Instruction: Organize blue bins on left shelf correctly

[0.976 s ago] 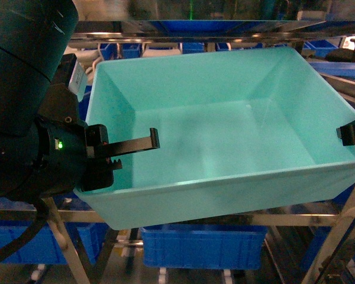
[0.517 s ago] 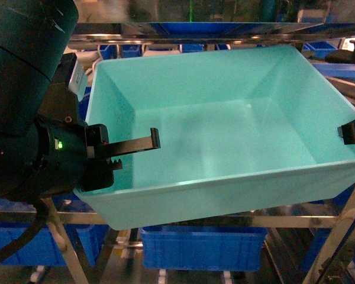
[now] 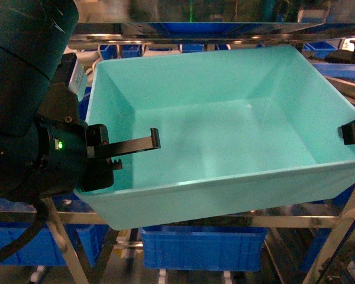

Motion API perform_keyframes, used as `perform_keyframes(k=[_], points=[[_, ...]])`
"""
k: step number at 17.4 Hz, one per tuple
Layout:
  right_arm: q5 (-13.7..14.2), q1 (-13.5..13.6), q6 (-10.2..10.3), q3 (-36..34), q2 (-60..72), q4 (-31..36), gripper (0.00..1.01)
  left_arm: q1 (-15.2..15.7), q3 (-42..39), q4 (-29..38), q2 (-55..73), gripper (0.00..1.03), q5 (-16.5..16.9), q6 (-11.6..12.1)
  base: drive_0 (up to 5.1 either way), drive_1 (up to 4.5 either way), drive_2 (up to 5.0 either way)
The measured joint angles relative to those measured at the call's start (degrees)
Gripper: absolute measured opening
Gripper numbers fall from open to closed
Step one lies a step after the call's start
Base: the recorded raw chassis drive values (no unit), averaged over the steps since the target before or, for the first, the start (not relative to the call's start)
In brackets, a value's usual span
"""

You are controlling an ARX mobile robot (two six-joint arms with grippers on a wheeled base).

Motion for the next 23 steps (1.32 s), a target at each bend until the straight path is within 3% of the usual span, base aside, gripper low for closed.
perform_keyframes(k=[23], points=[[0.0, 0.0, 0.0, 0.0, 0.0, -0.02, 0.02, 0.0, 0.0, 0.02, 0.02, 0.02, 0.04, 0.0, 0.0, 0.0, 0.0]])
